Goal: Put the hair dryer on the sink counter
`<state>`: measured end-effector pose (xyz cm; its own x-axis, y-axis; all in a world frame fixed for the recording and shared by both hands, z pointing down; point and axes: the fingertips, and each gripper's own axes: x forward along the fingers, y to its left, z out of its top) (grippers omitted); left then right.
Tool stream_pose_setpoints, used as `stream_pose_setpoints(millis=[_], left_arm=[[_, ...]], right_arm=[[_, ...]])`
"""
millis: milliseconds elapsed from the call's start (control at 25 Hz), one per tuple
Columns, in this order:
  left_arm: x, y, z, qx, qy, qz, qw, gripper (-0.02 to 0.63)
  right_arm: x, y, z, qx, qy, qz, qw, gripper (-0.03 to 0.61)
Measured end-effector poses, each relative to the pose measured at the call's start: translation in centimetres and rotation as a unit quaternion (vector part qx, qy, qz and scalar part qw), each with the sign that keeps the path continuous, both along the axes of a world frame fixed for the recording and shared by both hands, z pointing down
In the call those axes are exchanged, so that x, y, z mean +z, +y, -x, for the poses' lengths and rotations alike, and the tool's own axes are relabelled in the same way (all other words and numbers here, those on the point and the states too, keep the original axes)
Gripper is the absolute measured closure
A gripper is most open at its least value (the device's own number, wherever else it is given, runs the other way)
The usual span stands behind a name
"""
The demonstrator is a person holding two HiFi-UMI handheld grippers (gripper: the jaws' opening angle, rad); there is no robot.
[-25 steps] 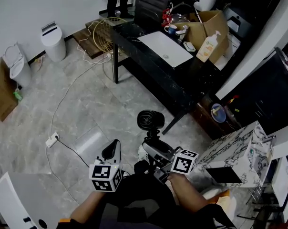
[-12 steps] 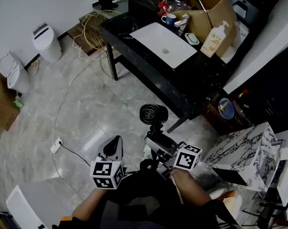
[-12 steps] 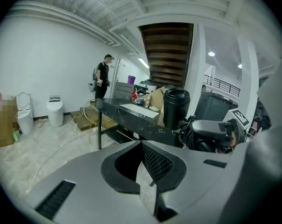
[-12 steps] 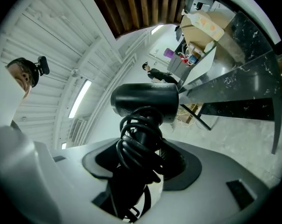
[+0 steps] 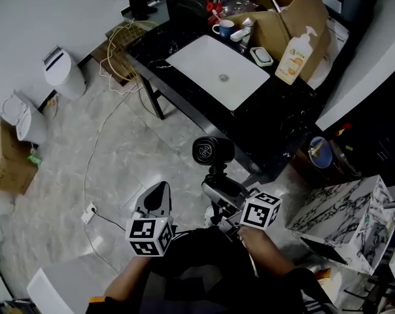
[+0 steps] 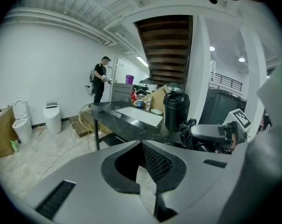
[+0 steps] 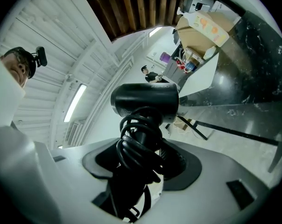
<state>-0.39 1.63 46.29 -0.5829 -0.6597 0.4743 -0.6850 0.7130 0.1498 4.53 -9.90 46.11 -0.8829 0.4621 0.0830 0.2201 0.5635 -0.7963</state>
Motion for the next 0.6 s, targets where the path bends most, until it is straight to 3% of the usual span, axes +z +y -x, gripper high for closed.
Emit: stream_pose_setpoints(millis=[360, 600], left_arm=[[-0.8, -5.6, 3.8, 0.023, -0.016, -0.011, 0.9996, 0.606], [0.3, -9.8, 7.5, 0.074, -0.009, -0.014, 0.9971, 0.606]], right_arm=[[0.5, -5.5, 3.1, 0.037, 0.016, -0.017, 0.999, 0.314], [2.1, -8.5, 5.8, 0.086, 0.038, -0.021, 0.995, 0.314]])
